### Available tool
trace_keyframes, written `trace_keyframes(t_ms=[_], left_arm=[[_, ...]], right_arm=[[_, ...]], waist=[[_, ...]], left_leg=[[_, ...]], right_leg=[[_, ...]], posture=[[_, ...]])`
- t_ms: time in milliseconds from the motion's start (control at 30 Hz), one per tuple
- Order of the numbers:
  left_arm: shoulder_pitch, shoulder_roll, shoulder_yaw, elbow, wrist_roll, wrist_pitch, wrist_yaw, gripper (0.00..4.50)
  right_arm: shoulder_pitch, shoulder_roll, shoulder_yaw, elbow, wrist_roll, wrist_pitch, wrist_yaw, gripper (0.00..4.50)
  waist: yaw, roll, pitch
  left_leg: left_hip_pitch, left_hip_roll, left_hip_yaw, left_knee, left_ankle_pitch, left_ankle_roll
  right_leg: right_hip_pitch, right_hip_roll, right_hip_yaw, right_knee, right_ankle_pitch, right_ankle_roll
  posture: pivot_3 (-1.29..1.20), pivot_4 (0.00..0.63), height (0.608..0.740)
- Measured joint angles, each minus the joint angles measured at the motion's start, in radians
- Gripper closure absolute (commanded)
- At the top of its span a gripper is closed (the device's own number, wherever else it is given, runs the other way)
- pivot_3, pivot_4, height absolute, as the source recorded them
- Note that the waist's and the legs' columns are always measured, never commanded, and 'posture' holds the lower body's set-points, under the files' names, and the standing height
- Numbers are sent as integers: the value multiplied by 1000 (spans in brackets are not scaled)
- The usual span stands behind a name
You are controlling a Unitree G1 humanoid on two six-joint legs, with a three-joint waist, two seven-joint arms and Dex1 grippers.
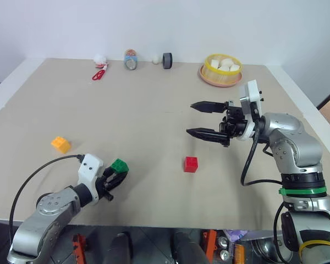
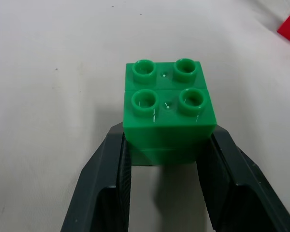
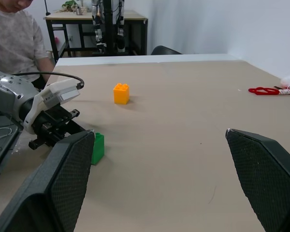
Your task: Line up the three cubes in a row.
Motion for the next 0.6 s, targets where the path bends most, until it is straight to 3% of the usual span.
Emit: trace_keyframes(t_ms=[300,600], left_arm=[[-219,42,-9,203,5,-133,-207,3176],[-447,42,-65,400,8,-201,-414,3176]], right_arm=[[90,-121,19,-47,23,24,164,0],[128,-168,22,-110,57,54,188,0]], waist=[[12,0,0],[12,0,0]], left_leg=[[-1,-1,0,0,0,0],[-2,-1,-1,0,0,0]], right_leg=[[-1,0,0,0,0,0],[0,0,-1,0,-1,2]], posture=[[0,150,740],[0,150,740]])
